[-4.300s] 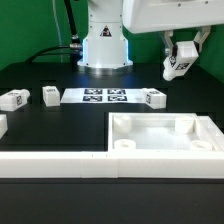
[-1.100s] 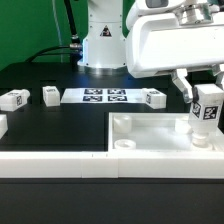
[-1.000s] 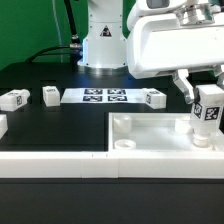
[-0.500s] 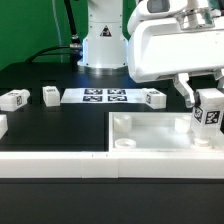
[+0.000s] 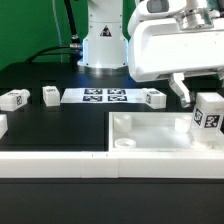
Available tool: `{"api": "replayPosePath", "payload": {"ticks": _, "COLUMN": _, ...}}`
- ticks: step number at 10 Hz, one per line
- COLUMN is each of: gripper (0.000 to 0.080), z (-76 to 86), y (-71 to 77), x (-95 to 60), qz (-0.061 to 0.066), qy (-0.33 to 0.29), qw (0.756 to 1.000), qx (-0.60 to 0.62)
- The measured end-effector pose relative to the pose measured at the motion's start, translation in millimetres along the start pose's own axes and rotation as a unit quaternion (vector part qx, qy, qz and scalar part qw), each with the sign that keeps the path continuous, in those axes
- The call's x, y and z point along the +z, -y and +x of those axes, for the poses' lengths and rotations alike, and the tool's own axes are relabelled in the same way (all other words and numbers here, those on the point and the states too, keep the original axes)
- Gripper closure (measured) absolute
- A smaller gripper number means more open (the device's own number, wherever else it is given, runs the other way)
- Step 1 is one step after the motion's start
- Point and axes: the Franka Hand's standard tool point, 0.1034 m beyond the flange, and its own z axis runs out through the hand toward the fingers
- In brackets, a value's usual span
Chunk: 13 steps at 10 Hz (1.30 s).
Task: Assemble square table
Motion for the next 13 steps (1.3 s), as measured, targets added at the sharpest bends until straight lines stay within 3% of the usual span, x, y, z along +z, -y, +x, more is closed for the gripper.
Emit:
{"api": "replayPosePath", "payload": {"ticks": 1, "gripper": 0.0290, "z": 0.0, "y": 0.0, "x": 0.0, "qz": 0.000, "qy": 0.000, "qw": 1.000, "qx": 0.000}}
{"api": "replayPosePath", "payload": {"ticks": 2, "gripper": 0.0177, "z": 0.0, "y": 0.0, "x": 0.0, "qz": 0.000, "qy": 0.000, "qw": 1.000, "qx": 0.000}}
{"api": "replayPosePath", "payload": {"ticks": 3, "gripper": 0.0158, "z": 0.0, "y": 0.0, "x": 0.0, "qz": 0.000, "qy": 0.000, "qw": 1.000, "qx": 0.000}}
{"api": "replayPosePath", "payload": {"ticks": 10, "gripper": 0.0150, "z": -0.1, "y": -0.1, "x": 0.2, "qz": 0.000, "qy": 0.001, "qw": 1.000, "qx": 0.001}}
{"api": "replayPosePath", "payload": {"ticks": 11, "gripper": 0.0150, "z": 1.9, "y": 0.3, "x": 2.5, "qz": 0.005, "qy": 0.034, "qw": 0.999, "qx": 0.010}}
{"api": "replayPosePath", "payload": {"ticks": 12, "gripper": 0.0150, "z": 14.4, "y": -0.5, "x": 3.7, "qz": 0.007, "qy": 0.058, "qw": 0.998, "qx": 0.012}}
{"api": "replayPosePath", "payload": {"ticks": 13, "gripper": 0.0150, "z": 18.0, "y": -2.3, "x": 5.8, "qz": 0.005, "qy": 0.058, "qw": 0.998, "qx": 0.016}}
